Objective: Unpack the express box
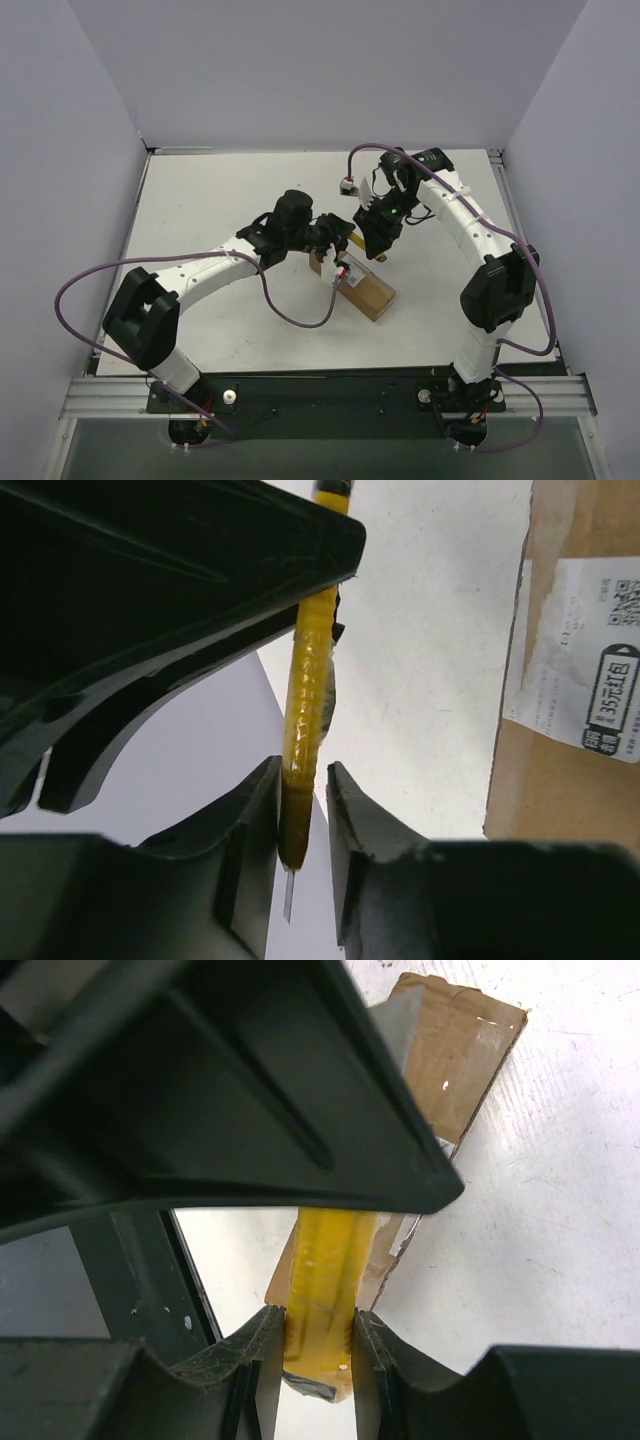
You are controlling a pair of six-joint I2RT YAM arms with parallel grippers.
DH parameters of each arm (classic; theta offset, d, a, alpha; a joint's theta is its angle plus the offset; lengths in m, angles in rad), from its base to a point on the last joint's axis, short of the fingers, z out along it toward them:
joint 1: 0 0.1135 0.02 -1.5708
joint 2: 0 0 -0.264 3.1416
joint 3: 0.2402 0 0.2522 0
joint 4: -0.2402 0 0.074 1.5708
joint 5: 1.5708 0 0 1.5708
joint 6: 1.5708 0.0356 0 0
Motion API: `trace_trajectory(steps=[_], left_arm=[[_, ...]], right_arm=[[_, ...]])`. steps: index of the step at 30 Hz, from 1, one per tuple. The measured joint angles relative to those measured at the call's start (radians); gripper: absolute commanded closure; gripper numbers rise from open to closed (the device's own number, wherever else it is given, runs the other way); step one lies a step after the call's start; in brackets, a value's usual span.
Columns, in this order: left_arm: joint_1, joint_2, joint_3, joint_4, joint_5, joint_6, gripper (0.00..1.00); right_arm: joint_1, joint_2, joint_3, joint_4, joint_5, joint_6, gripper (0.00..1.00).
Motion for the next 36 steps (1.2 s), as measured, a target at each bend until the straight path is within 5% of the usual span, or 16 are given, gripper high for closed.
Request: trace_trajectory(steps=[3, 8, 11, 12, 16, 21, 28, 36], left_arm=[[-0.005, 0.039, 0.007, 0.023, -0.035, -0.007, 0.85], [-0.013, 0.083, 0.048, 0.024, -0.077, -0.104, 1.0], [-0.007, 0.093, 0.101, -0.015, -0.102, -0.222, 1.0], [0.0, 0.093, 0.119, -0.022, -0.105, -0.272, 1.0], [0.061, 0.093, 0.201, -0.099, -0.039, -0.472, 1.0], [0.179, 0.093, 0.325, -0.154, 0.188, -0.795, 1.0], [0.325, 0.105, 0.327, 0.129, 0.517, -1.33, 1.0], [0.32, 0.163, 0.34, 0.431, 0.663, -1.786, 1.0]], right_arm=[[0.0, 0.0, 0.0, 0.0, 0.001, 0.0, 1.0], [-0.013, 0.0, 0.01, -0.001, 0.024, 0.003, 0.77], [-0.056, -0.002, 0.069, 0.003, 0.016, 0.056, 0.56], [-0.077, -0.01, 0.086, 0.027, 0.009, 0.094, 0.38], [-0.222, -0.102, 0.09, 0.244, 0.022, 0.284, 0.16], [-0.352, -0.22, 0.084, 0.519, -0.01, 0.443, 0.26], [-0.333, -0.265, 0.022, 0.761, -0.307, 0.56, 0.36], [-0.238, -0.265, -0.064, 0.862, -0.438, 0.658, 0.35]])
